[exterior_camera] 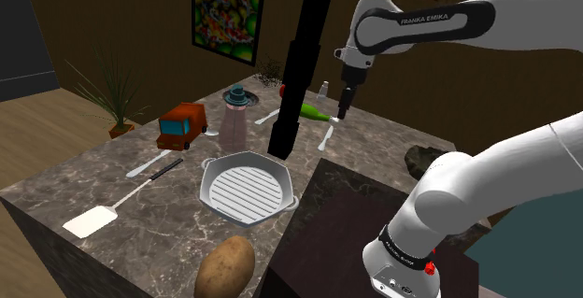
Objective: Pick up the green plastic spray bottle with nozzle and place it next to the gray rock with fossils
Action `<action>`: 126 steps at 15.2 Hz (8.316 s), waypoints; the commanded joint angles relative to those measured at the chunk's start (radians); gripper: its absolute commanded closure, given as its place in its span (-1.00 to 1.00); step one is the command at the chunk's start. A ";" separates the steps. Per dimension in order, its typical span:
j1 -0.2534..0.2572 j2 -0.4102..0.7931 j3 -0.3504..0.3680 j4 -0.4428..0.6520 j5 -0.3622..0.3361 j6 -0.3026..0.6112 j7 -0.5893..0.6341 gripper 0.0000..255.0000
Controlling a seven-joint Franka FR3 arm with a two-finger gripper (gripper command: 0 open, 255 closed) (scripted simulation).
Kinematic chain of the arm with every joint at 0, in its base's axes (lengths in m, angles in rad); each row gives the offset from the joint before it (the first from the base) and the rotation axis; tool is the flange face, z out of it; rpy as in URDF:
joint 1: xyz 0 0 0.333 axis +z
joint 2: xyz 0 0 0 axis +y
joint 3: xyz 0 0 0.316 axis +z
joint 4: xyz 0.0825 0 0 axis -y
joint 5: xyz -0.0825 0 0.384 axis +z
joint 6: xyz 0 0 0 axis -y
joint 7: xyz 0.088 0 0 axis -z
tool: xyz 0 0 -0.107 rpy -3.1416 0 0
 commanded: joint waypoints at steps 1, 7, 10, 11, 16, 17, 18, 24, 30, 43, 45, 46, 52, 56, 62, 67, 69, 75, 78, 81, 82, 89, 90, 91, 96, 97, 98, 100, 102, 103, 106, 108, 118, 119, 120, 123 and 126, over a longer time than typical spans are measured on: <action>-0.001 0.075 -0.040 0.030 -0.002 0.057 -0.049 -1.00; -0.003 0.286 -0.151 0.135 0.040 0.186 -0.211 -1.00; -0.004 0.403 -0.197 0.206 0.094 0.236 -0.304 -1.00; -0.006 0.444 -0.210 0.232 0.117 0.250 -0.336 -1.00; -0.039 0.655 -0.246 0.386 0.255 0.291 -0.505 -1.00; -0.052 0.698 -0.246 0.421 0.285 0.293 -0.537 -1.00; -0.067 0.740 -0.244 0.458 0.314 0.294 -0.567 -1.00; -0.180 0.992 -0.205 0.716 0.458 0.263 -0.712 -1.00; -0.192 1.036 -0.188 0.707 0.483 0.312 -0.728 -1.00; -0.196 1.054 -0.182 0.699 0.493 0.338 -0.735 1.00; -0.196 1.054 -0.182 0.698 0.493 0.338 -0.735 1.00; -0.196 1.054 -0.182 0.698 0.493 0.338 -0.735 1.00; -0.192 1.039 -0.187 0.704 0.485 0.319 -0.729 1.00; -0.186 1.010 -0.197 0.717 0.468 0.279 -0.718 1.00; -0.178 0.971 -0.210 0.745 0.444 0.216 -0.701 1.00; -0.174 0.943 -0.218 0.775 0.427 0.162 -0.689 1.00; -0.173 0.933 -0.221 0.788 0.420 0.140 -0.684 1.00; -0.171 0.908 -0.229 0.836 0.404 0.071 -0.671 1.00; -0.171 0.898 -0.231 0.863 0.397 0.035 -0.666 1.00; -0.162 0.851 -0.240 0.822 0.377 0.033 -0.665 1.00; -0.153 0.810 -0.248 0.767 0.360 0.051 -0.666 1.00; -0.130 0.527 -0.285 0.436 0.215 0.138 -0.647 1.00; -0.133 0.487 -0.288 0.396 0.192 0.145 -0.642 1.00; -0.137 0.447 -0.290 0.356 0.169 0.150 -0.637 1.00; -0.183 0.250 -0.291 0.179 0.054 0.154 -0.616 1.00; -0.197 0.211 -0.291 0.147 0.033 0.151 -0.614 1.00; -0.211 0.173 -0.290 0.116 0.012 0.146 -0.613 1.00; -0.244 0.096 -0.288 0.057 -0.029 0.133 -0.613 1.00; -0.280 0.020 -0.286 0.003 -0.067 0.115 -0.618 1.00; -0.299 -0.017 -0.286 -0.023 -0.085 0.104 -0.622 1.00; -0.360 -0.129 -0.287 -0.093 -0.136 0.064 -0.642 1.00; -0.404 -0.202 -0.289 -0.134 -0.168 0.032 -0.662 1.00; -0.463 -0.244 -0.341 -0.257 -0.237 0.113 -0.689 1.00; -0.464 -0.237 -0.347 -0.266 -0.242 0.129 -0.689 1.00; -0.464 -0.230 -0.354 -0.276 -0.247 0.145 -0.689 1.00; -0.464 -0.207 -0.374 -0.302 -0.260 0.195 -0.689 1.00; -0.463 -0.179 -0.396 -0.326 -0.274 0.247 -0.689 1.00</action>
